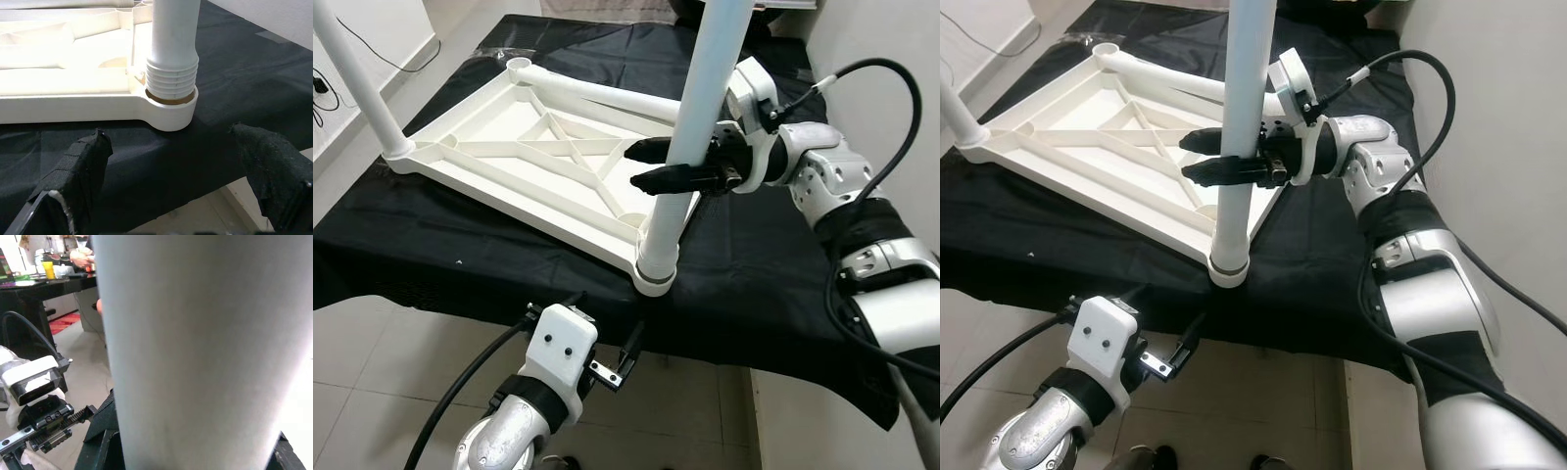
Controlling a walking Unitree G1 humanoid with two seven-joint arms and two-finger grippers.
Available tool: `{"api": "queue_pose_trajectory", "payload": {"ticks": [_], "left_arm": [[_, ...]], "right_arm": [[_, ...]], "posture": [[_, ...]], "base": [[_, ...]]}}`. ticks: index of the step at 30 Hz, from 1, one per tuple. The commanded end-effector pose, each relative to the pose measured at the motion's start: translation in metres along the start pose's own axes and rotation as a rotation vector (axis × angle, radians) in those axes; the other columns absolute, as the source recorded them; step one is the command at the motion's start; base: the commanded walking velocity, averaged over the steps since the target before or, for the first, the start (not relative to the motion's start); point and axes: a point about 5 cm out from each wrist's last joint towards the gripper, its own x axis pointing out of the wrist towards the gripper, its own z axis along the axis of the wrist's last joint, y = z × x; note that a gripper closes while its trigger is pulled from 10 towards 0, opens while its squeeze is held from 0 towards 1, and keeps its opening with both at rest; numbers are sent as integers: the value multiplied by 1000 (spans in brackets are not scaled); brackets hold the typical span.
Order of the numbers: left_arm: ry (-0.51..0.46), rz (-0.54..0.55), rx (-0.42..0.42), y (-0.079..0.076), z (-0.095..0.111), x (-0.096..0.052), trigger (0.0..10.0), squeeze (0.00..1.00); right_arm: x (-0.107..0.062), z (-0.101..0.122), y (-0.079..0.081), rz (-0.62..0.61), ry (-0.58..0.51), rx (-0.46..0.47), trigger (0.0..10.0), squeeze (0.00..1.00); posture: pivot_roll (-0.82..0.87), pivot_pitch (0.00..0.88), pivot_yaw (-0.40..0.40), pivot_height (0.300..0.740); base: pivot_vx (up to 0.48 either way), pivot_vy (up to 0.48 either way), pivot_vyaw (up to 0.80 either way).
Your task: Building children table
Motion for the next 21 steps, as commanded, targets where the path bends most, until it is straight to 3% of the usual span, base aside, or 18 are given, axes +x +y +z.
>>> {"api": "queue_pose_trajectory", "payload": {"ticks": [1,14,21], "left_arm": [[6,-8,6,-1,0,-2,10000,0],[9,-7,10,0,-1,-3,10000,0],[10,-3,10,0,-1,-3,10000,0]], "right_arm": [[-1,-37,7,10,85,139,10000,0],[9,-40,12,75,83,147,10000,0],[23,-43,12,118,89,133,10000,0]], "posture": [[162,260,-47,740],[163,265,-44,740],[163,269,-46,740]], "base": [[0,0,0],[0,0,0],[0,0,0]]}}
